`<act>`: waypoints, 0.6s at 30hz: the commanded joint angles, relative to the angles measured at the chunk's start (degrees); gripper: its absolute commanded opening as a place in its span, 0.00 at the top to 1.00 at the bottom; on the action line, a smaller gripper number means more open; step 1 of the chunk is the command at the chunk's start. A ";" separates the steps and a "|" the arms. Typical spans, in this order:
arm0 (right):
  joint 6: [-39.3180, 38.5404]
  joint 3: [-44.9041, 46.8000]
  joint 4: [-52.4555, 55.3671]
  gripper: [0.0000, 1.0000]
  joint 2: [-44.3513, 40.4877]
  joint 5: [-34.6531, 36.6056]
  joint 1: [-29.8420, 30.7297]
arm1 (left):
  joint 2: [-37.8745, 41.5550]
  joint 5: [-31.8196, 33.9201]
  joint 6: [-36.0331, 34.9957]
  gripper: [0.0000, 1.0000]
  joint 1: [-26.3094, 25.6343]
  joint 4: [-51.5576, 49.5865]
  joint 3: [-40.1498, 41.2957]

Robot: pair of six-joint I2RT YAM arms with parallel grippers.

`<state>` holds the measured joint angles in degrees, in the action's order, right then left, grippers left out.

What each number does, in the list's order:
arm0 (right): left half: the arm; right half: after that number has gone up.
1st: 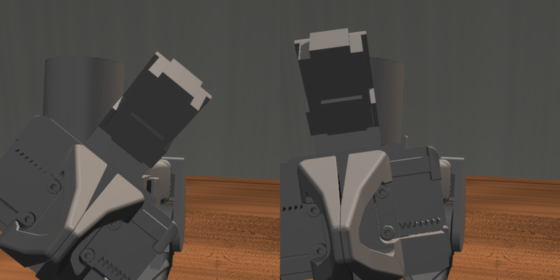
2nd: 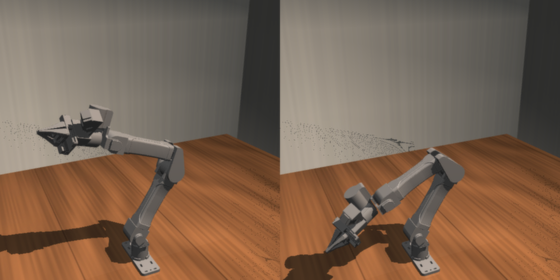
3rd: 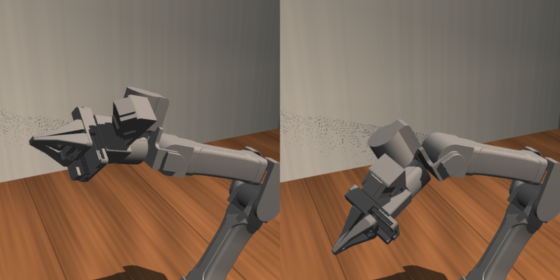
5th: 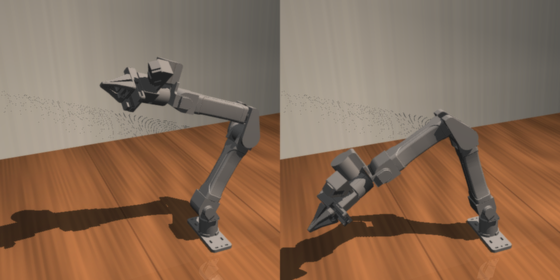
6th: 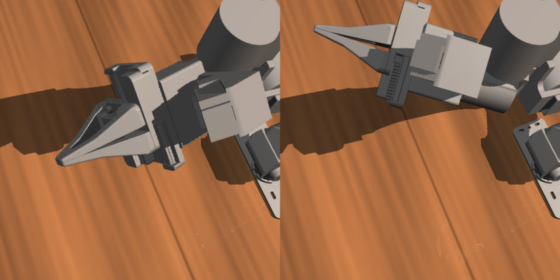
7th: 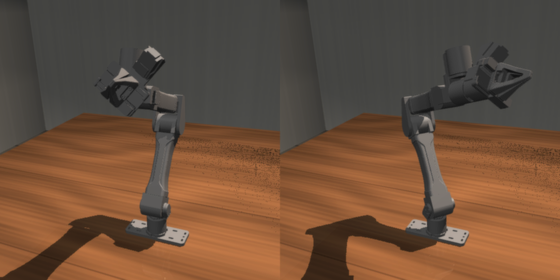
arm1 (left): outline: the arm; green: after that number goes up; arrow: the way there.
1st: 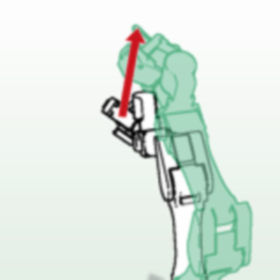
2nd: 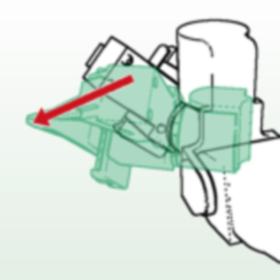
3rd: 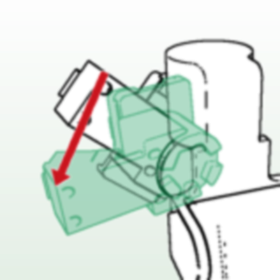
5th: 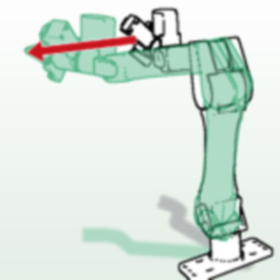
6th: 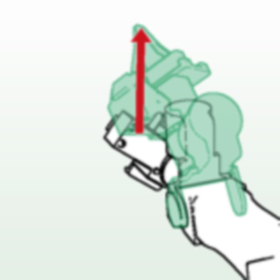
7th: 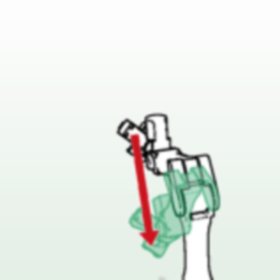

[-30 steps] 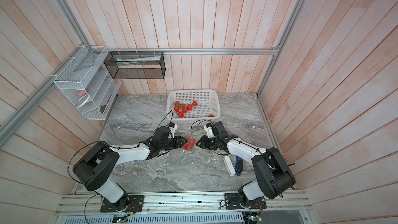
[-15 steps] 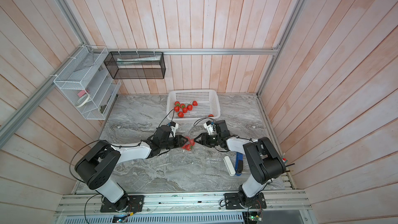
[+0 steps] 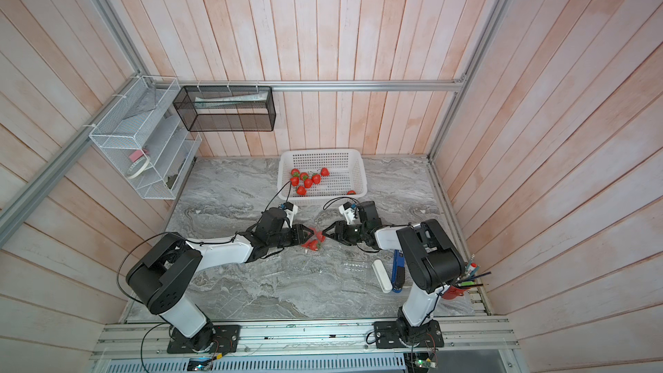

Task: Pack strawberries into containers
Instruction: Close the packing box at the center of the board.

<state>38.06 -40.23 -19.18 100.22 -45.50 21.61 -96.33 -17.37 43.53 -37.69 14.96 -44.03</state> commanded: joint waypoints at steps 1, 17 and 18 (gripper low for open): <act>1.41 -0.99 -3.05 0.48 1.61 -1.90 -0.27 | -1.82 0.15 -0.64 0.61 -0.29 -2.00 -0.97; 6.10 1.72 -10.25 0.59 3.05 -4.34 -0.26 | -2.50 0.06 -0.46 0.62 -0.42 -1.74 -0.99; 6.06 1.72 -10.11 0.59 3.13 -4.25 -0.26 | -2.52 0.11 -0.46 0.62 -0.37 -1.66 -0.97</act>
<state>43.38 -39.24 -26.81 102.37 -47.83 21.37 -97.08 -17.54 43.53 -37.69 15.20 -44.49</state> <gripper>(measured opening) 0.409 0.385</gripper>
